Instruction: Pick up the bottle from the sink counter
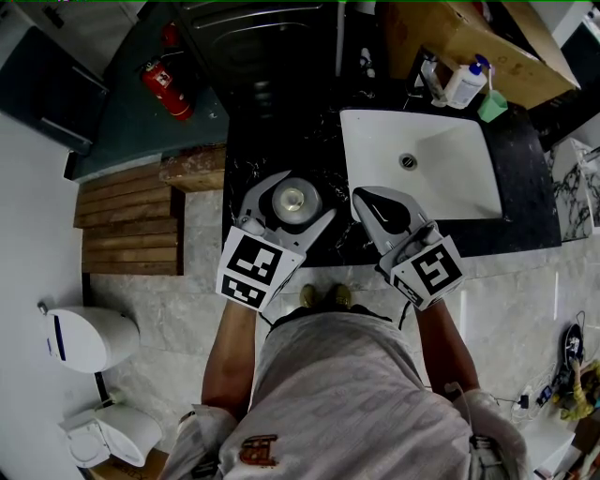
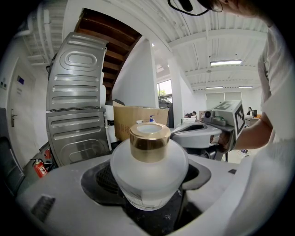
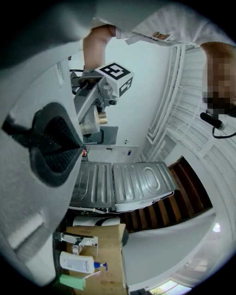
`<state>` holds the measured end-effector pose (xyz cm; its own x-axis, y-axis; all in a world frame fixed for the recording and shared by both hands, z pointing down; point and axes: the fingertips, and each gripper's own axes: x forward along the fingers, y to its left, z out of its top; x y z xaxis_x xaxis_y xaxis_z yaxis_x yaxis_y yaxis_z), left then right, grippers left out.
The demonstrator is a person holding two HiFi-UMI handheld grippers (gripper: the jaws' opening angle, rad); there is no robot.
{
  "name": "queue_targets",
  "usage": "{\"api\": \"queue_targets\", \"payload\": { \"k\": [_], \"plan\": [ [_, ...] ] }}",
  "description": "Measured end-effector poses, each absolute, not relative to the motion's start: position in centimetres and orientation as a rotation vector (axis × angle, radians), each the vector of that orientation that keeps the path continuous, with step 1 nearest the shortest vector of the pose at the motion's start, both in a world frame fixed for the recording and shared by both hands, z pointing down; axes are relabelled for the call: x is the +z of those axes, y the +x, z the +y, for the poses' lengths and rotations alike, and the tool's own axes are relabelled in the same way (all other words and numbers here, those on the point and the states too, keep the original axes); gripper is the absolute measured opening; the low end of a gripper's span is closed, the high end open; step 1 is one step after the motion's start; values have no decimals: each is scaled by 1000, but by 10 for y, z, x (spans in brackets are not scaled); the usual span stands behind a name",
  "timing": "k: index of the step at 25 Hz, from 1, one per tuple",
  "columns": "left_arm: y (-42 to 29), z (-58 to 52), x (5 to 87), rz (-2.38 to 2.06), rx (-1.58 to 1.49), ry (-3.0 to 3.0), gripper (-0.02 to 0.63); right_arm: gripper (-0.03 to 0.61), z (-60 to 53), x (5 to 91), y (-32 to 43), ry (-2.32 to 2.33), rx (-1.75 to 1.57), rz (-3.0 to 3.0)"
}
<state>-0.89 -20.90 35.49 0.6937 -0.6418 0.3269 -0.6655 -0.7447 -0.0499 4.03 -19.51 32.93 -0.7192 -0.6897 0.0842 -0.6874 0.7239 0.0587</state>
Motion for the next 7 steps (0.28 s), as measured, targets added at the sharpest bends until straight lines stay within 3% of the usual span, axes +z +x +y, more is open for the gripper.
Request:
{"api": "queue_targets", "payload": {
  "k": [7],
  "plan": [
    [-10,-210,355,-1089,503,2825,331,1,-196,328,40,1137,-34,-2822]
  ]
}}
